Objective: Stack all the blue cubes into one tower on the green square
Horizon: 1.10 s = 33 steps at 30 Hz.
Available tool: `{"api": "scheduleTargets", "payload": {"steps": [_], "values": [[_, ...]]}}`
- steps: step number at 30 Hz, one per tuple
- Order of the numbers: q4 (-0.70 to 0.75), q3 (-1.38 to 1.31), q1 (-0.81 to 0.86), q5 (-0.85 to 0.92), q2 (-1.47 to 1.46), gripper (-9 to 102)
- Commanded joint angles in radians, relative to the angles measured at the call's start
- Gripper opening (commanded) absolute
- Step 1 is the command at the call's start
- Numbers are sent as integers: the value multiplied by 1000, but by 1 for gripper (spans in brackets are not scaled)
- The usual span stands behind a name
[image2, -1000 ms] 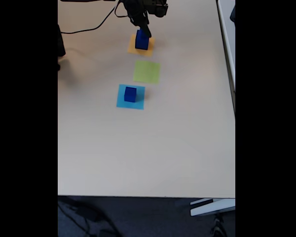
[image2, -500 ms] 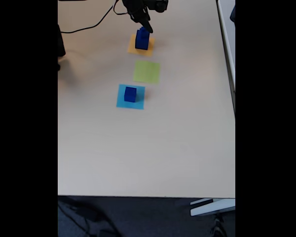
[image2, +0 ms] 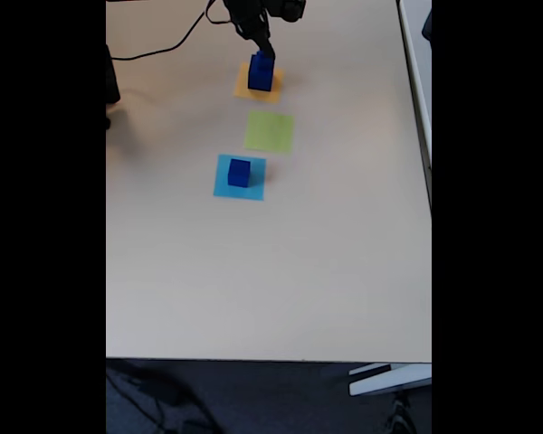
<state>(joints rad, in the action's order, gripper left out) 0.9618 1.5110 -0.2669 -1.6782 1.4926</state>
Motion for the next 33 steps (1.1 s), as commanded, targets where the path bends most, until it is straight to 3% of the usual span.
{"api": "scheduleTargets", "payload": {"steps": [1, 15, 33], "values": [[34, -69, 3, 14, 57, 22], [192, -229, 23, 57, -37, 21], [221, -227, 14, 41, -81, 20]]}}
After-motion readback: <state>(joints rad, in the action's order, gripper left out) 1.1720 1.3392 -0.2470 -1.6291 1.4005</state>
